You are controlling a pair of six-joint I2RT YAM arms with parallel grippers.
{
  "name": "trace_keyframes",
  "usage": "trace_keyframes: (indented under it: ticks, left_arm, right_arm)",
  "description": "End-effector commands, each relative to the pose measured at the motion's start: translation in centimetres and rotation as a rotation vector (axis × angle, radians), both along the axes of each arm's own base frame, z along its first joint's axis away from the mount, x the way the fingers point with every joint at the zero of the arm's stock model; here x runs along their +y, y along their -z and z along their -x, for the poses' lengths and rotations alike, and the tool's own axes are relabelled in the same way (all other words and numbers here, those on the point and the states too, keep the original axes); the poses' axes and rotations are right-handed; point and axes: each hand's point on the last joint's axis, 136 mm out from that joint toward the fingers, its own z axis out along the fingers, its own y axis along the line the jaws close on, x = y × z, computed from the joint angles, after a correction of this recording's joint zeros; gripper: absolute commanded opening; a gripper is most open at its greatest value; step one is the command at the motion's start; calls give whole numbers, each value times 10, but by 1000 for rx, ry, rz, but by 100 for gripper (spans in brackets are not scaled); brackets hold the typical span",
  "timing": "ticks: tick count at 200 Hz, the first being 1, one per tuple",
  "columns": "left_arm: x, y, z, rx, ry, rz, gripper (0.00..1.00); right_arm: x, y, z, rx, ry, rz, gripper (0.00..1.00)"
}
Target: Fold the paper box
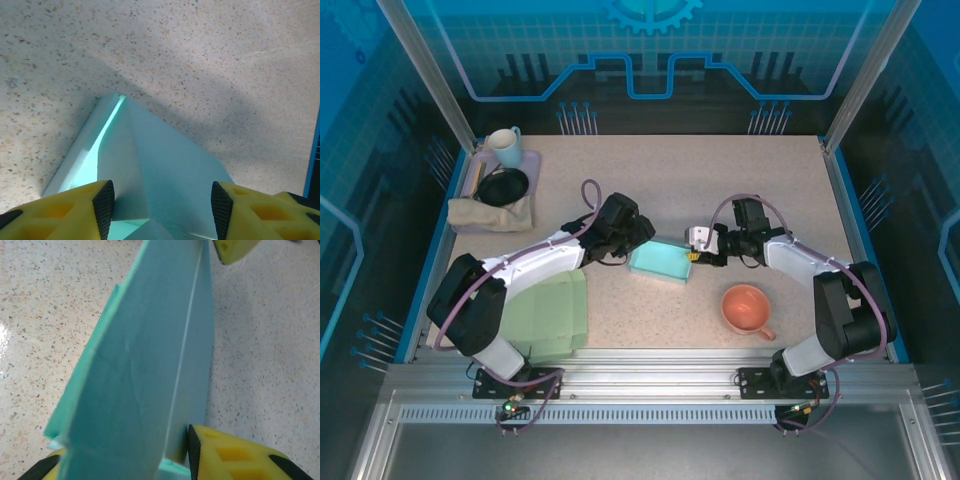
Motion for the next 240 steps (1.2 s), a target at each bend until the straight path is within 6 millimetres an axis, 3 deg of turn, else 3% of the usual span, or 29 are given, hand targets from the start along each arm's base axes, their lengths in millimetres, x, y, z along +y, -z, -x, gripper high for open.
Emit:
trace_keyframes:
  ticks: [1, 46, 80, 119, 154, 160, 173, 219, 240]
  left_arm:
    - [15, 22, 7, 31, -20, -83, 56]
    - [29, 25, 7, 23, -62, -144, 55]
    - [38, 26, 6, 16, -87, -185, 55]
    - [48, 30, 7, 8, -105, -240, 56]
    - [50, 34, 5, 14, -108, -254, 57]
    - [50, 35, 5, 16, -107, -254, 58]
    - [49, 37, 5, 21, -106, -254, 58]
    - [51, 49, 9, 37, -107, -261, 58]
    - [52, 53, 11, 43, -106, -260, 59]
  right_arm:
    - [-1, -9, 1, 8, 49, 12, 33]
    - [-15, -7, -5, -13, 172, 24, 35]
    - [-32, -8, -23, -57, 337, 42, 35]
    - [-35, -43, -34, -2, 513, -79, 37]
    - [-43, -68, -43, 203, 754, -169, 40]
    - [-44, -81, -48, 220, 796, -193, 40]
    - [-46, -87, -49, 286, 887, -217, 46]
    - [-41, -81, -36, 462, 1173, -300, 48]
    - [-23, -70, -30, 486, 1192, -300, 48]
